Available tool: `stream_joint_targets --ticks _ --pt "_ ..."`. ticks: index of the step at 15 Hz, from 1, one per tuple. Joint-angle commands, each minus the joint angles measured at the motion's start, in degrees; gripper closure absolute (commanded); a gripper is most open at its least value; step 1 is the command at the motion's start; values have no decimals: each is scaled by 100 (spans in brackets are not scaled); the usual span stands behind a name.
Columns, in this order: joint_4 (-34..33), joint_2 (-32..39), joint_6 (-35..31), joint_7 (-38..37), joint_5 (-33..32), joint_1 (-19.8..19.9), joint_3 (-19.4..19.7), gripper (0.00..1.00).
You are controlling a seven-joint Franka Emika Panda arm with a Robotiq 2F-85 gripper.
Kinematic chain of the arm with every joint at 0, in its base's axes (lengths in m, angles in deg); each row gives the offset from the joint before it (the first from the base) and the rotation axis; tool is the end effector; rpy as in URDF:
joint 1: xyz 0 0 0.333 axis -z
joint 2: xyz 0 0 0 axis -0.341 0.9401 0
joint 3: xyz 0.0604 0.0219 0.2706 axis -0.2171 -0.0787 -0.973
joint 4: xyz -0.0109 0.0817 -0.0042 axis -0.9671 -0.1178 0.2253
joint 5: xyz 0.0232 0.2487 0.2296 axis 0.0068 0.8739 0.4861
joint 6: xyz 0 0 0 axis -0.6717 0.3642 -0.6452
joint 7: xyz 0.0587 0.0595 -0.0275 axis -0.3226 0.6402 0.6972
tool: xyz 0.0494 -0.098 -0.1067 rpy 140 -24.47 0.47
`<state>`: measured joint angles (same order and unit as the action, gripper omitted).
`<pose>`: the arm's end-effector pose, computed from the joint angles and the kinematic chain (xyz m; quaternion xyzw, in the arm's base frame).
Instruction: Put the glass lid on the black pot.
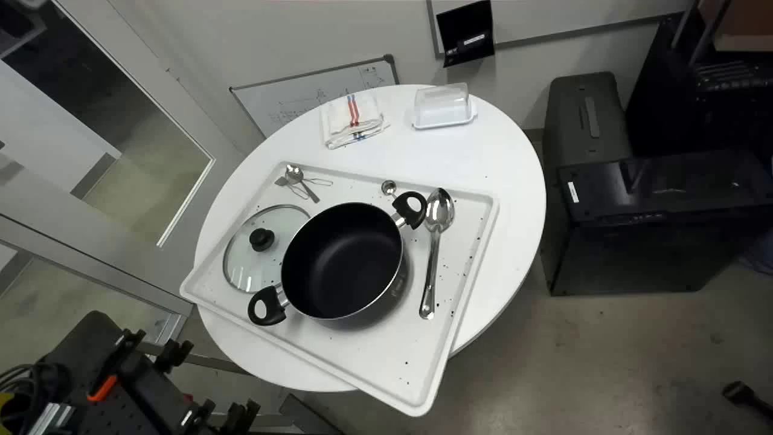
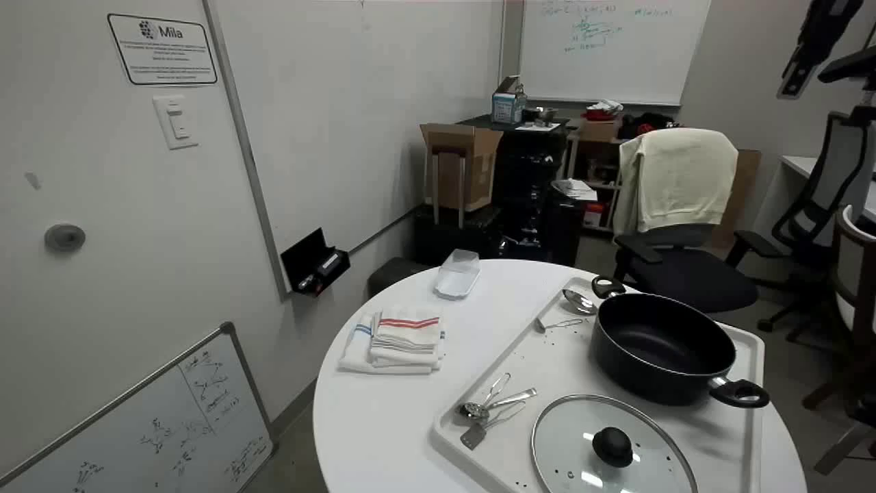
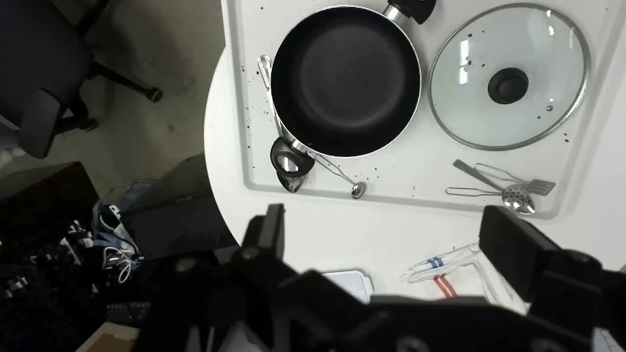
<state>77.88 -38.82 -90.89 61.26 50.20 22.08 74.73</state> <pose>0.4013 -0.0167 0.4498 0.9908 0.0461 0.0664 0.1082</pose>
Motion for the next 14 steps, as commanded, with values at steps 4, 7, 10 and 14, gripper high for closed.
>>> stream_joint_targets --ticks 4,7,10,14 --pt "-15 3 23 -17 -19 -52 42 0" --pt "-15 3 23 -17 -19 -52 42 0" --pt "-16 3 23 -17 -19 -52 42 0" --pt "-92 217 -61 389 116 -176 155 0"
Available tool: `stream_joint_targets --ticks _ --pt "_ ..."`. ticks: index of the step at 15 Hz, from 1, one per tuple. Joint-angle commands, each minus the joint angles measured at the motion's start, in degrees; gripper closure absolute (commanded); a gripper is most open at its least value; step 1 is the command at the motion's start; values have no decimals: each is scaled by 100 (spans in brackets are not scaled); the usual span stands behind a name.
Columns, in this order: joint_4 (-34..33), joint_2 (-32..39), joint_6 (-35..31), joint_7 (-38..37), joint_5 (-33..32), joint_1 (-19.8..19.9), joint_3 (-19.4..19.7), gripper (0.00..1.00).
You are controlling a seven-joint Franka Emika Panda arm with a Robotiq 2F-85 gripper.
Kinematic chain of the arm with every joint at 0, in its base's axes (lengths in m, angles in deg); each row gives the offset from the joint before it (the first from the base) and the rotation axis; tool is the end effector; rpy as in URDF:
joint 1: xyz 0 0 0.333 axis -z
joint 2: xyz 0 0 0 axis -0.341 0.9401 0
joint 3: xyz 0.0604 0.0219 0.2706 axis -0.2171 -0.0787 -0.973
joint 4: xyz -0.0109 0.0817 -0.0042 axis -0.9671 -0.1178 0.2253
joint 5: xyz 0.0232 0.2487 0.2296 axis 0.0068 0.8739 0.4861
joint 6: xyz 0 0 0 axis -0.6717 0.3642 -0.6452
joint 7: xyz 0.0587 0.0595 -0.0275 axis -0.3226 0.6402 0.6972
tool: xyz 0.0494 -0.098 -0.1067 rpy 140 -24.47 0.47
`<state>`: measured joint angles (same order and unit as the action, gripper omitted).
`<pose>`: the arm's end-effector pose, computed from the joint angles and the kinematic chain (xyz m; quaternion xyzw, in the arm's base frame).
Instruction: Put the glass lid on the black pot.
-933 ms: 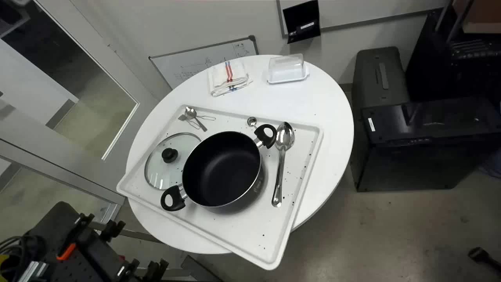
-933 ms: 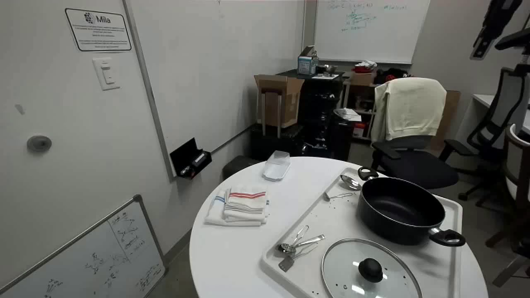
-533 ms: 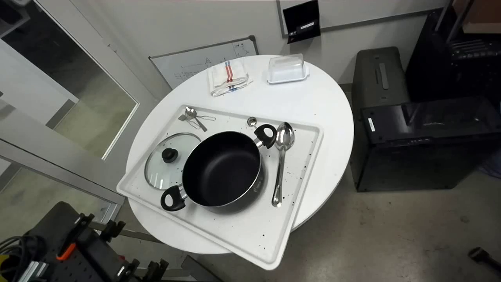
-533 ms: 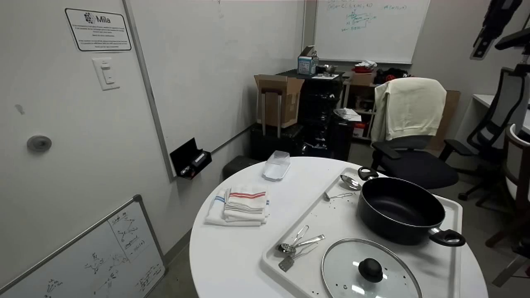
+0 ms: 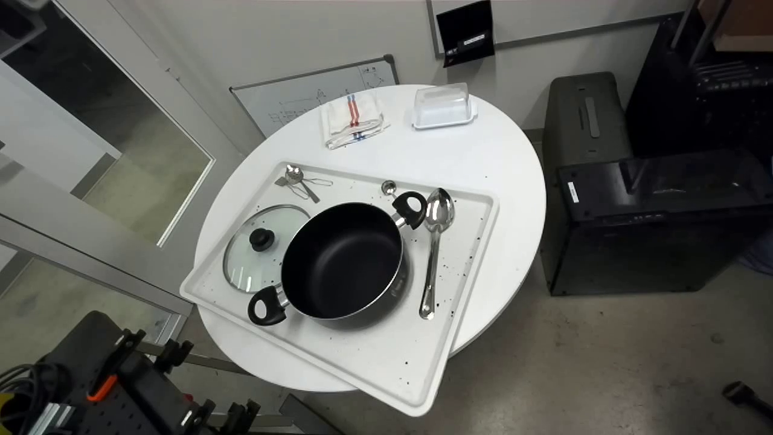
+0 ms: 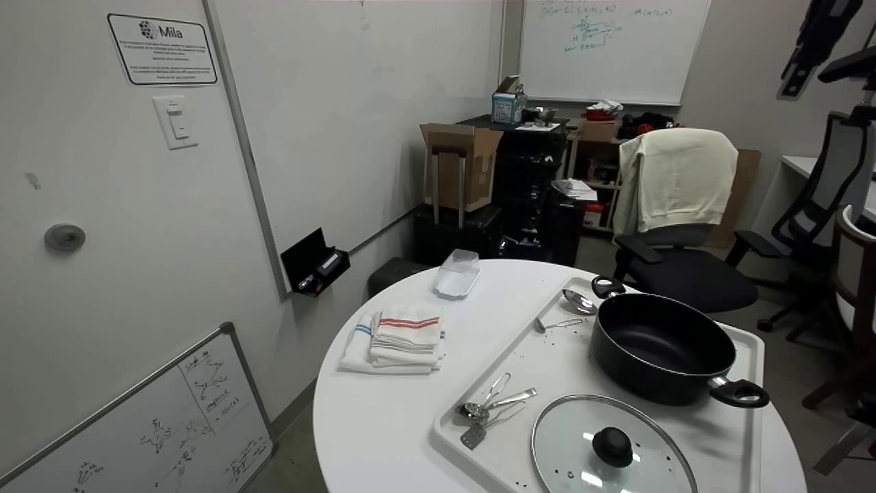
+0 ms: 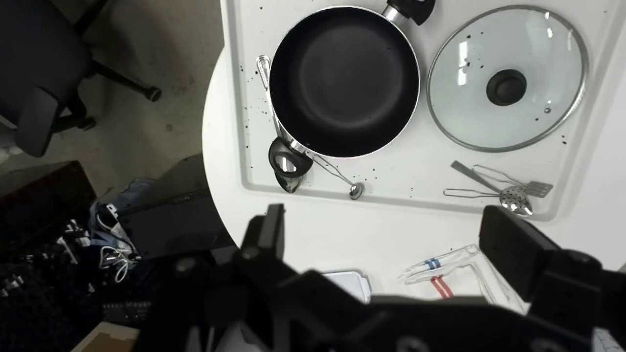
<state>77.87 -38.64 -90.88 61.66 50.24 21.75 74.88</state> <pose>0.4017 -0.0154 0.4486 0.9908 0.0513 0.0647 0.1073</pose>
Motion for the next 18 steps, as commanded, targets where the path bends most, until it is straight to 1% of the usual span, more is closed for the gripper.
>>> stream_joint_targets --ticks 1,3,6,9,12,18 --pt "-97 300 -187 541 201 -201 203 0" --pt "-120 565 -442 941 416 -319 322 0" --pt "-163 1054 -921 1771 1015 -536 520 0" --pt "-210 1611 -1221 2535 1621 -706 551 0" --pt "-323 2155 -1210 2957 1820 -761 389 0" --pt "-663 3227 -1235 3221 1643 -811 -120 0"
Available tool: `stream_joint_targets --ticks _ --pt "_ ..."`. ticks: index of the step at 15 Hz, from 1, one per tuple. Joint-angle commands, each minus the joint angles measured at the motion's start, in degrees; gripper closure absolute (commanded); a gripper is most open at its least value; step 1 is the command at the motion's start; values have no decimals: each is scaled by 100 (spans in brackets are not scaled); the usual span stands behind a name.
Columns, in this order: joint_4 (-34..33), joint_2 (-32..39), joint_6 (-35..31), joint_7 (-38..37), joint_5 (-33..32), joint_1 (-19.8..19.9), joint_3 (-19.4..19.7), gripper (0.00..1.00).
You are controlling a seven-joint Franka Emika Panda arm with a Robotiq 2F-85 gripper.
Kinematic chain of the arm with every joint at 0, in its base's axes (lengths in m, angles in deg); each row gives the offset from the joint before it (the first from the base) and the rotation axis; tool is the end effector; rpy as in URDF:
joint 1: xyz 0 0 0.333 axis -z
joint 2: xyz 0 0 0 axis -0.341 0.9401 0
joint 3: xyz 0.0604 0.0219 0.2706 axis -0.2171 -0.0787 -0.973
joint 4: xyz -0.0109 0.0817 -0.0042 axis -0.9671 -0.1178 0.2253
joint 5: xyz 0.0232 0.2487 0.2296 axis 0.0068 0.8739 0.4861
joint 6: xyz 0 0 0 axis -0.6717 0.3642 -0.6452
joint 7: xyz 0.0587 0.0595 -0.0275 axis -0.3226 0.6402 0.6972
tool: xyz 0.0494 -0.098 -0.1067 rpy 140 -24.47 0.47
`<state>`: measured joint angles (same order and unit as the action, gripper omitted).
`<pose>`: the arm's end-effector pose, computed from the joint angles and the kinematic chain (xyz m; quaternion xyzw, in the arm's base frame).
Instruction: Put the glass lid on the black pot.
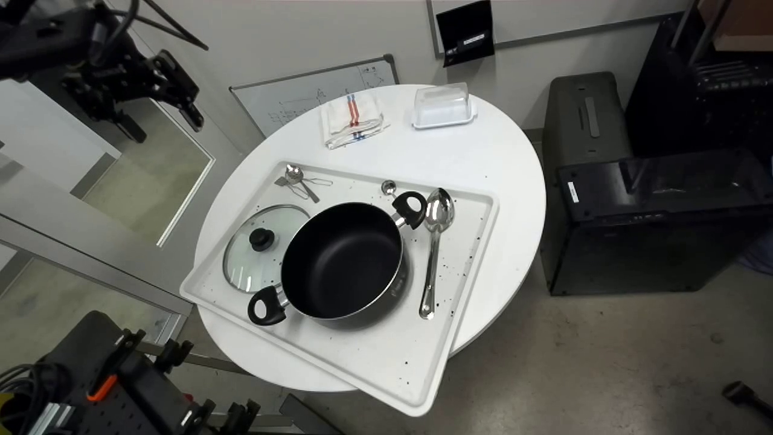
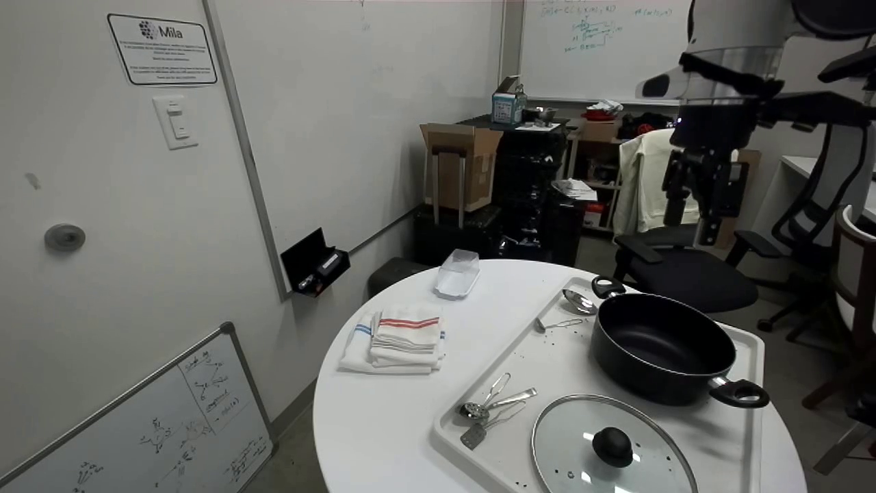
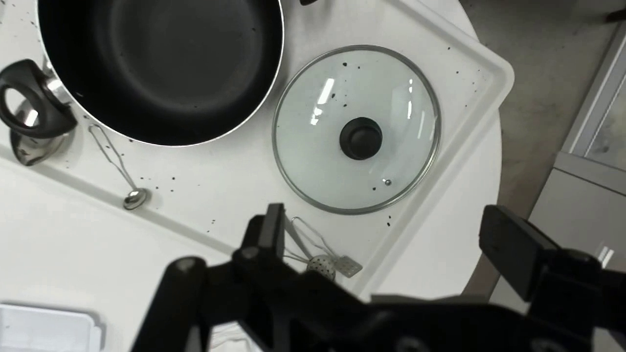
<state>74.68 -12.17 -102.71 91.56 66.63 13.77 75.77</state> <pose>0.4580 0.0668 0.2868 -0.9516 -0.3043 0.0281 0.0335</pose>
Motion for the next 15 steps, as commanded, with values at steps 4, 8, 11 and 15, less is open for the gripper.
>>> stream_joint_targets --ticks 4,8,11,15 --pt "-575 1333 -255 363 -153 -28 -570 0" --pt "-662 1935 -786 263 -616 -63 -767 0" --pt "-669 2282 -1229 191 -1041 -100 -826 0" --pt "-610 2701 -1866 93 -1544 -167 -823 0"
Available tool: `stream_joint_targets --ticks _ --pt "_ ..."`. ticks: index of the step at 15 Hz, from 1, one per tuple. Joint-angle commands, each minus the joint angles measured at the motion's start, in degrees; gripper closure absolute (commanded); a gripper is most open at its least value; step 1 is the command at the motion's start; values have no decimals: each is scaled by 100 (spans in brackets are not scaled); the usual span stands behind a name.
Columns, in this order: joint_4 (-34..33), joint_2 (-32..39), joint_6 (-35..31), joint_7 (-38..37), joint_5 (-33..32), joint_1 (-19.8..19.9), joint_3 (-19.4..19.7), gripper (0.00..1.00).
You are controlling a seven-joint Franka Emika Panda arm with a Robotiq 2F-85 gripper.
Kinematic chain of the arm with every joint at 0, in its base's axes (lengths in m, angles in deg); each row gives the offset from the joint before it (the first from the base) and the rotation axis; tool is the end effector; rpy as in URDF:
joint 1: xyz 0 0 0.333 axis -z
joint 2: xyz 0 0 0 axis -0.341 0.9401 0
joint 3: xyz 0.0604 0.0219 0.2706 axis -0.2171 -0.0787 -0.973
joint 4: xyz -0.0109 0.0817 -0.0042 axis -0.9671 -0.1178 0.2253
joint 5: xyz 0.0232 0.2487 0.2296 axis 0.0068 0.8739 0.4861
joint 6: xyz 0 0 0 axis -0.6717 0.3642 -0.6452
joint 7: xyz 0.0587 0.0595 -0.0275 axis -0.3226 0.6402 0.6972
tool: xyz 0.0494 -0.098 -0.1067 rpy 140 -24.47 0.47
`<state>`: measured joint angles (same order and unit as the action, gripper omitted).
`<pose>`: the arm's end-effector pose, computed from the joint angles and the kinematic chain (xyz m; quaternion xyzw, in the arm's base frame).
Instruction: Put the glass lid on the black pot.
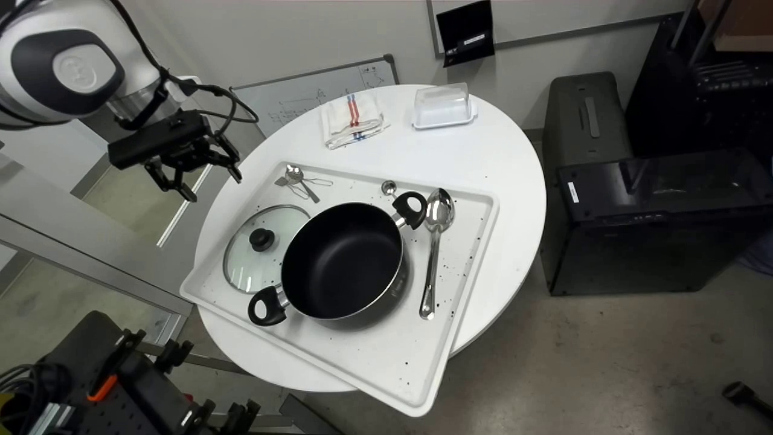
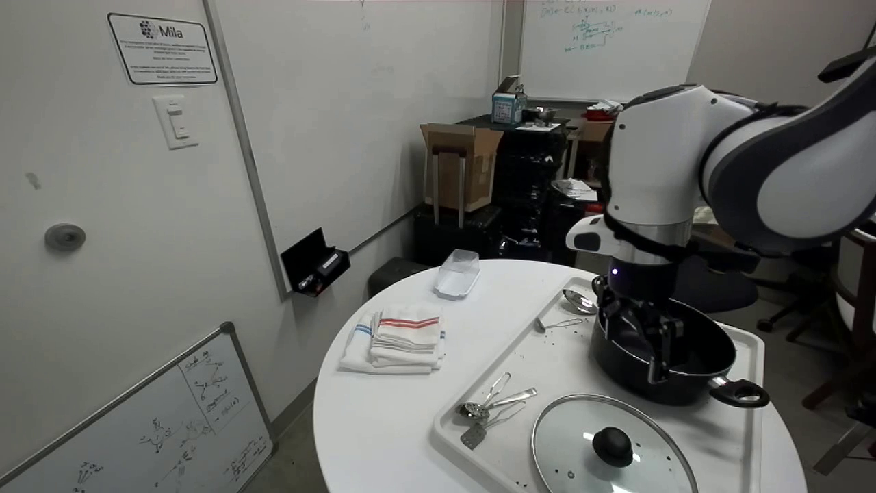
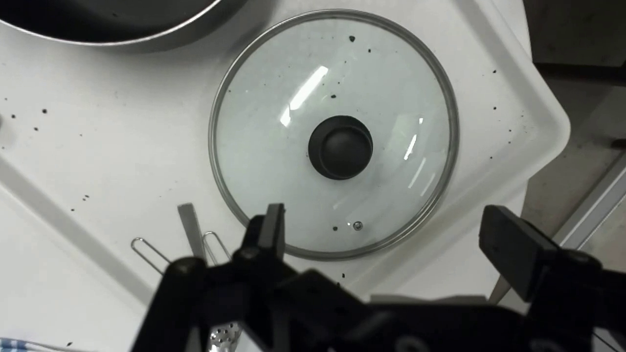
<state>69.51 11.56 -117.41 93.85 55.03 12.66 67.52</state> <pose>0.4666 0.1474 0.1401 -0.8832 -0.4647 0.0620 0.0097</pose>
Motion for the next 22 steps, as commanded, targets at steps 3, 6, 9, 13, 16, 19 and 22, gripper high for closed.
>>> stream_joint_targets --ticks 3,6,9,13,16,19,22 --pt "-80 630 -803 -189 -700 -105 43 0" --pt "-107 942 -1075 -155 -885 -80 29 0" --pt "-137 1210 -1274 -191 -1035 -116 80 0" --pt "-126 1438 -1737 -445 -1701 -462 493 0" --pt "-187 1603 -1893 -665 -2027 -656 694 0" --pt "-251 1744 -1967 -830 -2227 -823 824 0" --pt "-329 1883 -1959 -943 -2345 -947 894 0"
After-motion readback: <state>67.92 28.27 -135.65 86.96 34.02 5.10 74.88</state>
